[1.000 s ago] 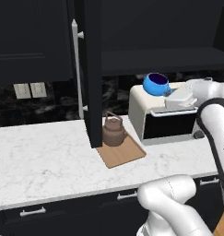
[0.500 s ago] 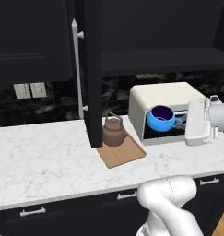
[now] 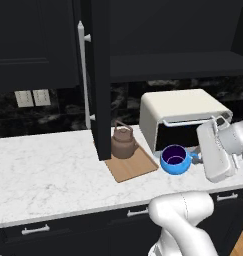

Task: Pick the kettle from the counter and place it on the tray. Then pick the mug from the cabinet and place it on the tray. Then close the cabinet doors.

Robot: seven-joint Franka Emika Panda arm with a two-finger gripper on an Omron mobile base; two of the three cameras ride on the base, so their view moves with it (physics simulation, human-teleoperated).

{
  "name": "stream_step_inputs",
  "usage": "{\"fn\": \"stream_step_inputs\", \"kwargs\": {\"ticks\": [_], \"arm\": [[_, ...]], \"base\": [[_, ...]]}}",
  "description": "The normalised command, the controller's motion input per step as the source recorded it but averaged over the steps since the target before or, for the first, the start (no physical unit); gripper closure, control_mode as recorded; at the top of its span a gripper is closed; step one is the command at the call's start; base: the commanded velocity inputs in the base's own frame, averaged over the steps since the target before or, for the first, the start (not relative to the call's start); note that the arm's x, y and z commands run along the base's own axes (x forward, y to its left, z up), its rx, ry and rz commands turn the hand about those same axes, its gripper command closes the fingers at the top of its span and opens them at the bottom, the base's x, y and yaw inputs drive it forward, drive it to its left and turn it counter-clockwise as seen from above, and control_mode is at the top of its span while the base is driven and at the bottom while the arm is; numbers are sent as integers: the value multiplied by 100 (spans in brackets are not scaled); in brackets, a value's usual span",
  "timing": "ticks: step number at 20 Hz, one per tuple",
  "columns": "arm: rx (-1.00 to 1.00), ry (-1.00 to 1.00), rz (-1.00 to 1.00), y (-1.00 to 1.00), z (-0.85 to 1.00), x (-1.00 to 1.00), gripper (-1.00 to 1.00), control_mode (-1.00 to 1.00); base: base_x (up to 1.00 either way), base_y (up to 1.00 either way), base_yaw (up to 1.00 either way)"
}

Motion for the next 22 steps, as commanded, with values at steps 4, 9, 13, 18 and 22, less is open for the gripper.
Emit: {"fn": "stream_step_inputs", "kwargs": {"ticks": [4,9,13,18,22], "arm": [[-8,4,7,0,-48,22,100,-100],[4,0,16,-1,-35,49,100,-100],[1,0,15,0,-30,55,100,-100],[0,4,7,3,-27,52,100,-100],[0,1,4,0,-29,29,100,-100]], "base": [[0,0,0],[0,0,0],[0,0,0],[0,0,0],[0,0,0]]}}
